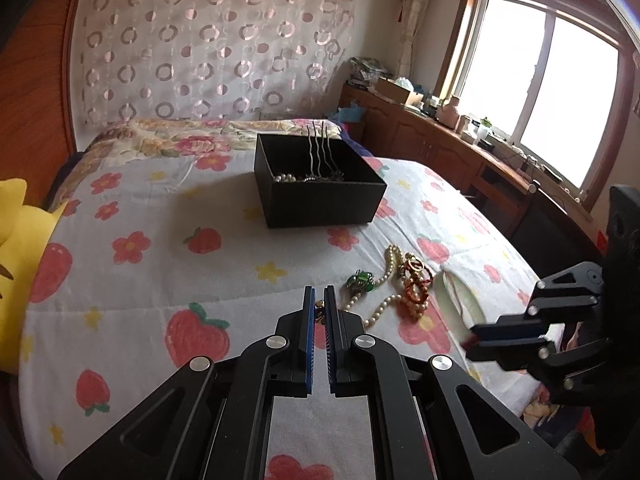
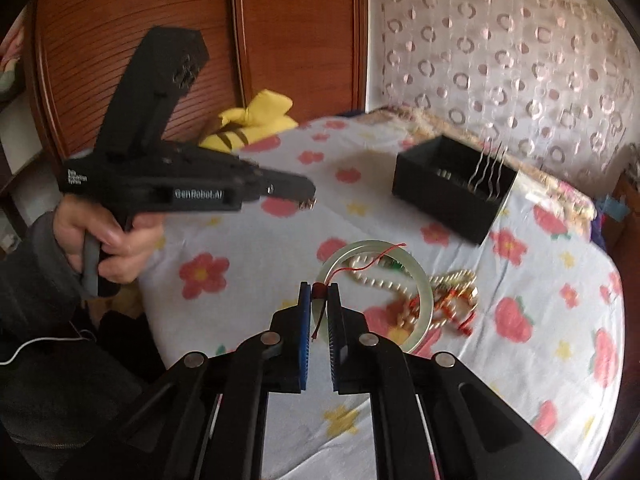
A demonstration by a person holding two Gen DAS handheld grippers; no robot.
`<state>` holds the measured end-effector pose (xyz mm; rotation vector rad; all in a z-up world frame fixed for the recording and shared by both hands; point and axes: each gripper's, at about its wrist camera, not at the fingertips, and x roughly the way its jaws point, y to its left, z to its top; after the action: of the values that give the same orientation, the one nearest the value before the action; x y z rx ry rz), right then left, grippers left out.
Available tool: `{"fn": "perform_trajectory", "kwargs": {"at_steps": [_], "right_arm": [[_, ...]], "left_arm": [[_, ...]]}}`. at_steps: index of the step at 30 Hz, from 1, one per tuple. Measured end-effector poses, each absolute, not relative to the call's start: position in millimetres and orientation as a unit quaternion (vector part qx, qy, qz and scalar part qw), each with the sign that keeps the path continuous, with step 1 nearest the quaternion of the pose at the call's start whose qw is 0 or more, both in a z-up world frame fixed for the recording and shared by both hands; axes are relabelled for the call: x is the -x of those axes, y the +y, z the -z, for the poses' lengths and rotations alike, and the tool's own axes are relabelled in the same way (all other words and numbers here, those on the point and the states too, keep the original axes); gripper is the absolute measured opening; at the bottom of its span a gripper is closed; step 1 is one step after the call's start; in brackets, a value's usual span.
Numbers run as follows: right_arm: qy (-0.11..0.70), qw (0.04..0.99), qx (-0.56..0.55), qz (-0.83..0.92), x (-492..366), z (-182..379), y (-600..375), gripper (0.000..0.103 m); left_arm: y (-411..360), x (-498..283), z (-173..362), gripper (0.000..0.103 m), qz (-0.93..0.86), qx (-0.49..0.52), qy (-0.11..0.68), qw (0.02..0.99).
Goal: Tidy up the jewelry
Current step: 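Carry the jade bangle with the right gripper while the left gripper carries its beads to the box, then open the left gripper over the box while the right gripper releases the jade bangle inside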
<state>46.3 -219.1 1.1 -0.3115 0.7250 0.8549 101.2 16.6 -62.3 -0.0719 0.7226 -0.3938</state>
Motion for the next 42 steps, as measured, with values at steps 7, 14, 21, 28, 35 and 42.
{"fn": "perform_trajectory", "kwargs": {"at_steps": [7, 14, 21, 28, 35, 42], "right_arm": [[0.332, 0.847, 0.150, -0.387, -70, -13, -222, 0.009], [0.327, 0.856, 0.152, -0.372, -105, -19, -231, 0.009], [0.320, 0.860, 0.138, -0.372, -141, -26, -238, 0.009], [0.315, 0.857, 0.130, -0.388, -181, -32, -234, 0.009], [0.323, 0.848, 0.121, -0.402, -219, -26, -228, 0.009], [0.340, 0.838, 0.114, -0.412, -249, -15, -219, 0.009]], "left_arm": [[12, -108, 46, 0.004, 0.193, 0.028, 0.341, 0.920], [4, -127, 30, 0.004, 0.200, 0.020, 0.330, 0.922], [-8, -163, 19, 0.004, 0.199, 0.009, 0.328, 0.924], [-11, -204, 11, 0.004, 0.195, 0.007, 0.328, 0.924], [-11, -251, 15, 0.004, 0.189, 0.013, 0.341, 0.921], [-9, -281, 30, 0.004, 0.187, 0.021, 0.362, 0.913]]}}
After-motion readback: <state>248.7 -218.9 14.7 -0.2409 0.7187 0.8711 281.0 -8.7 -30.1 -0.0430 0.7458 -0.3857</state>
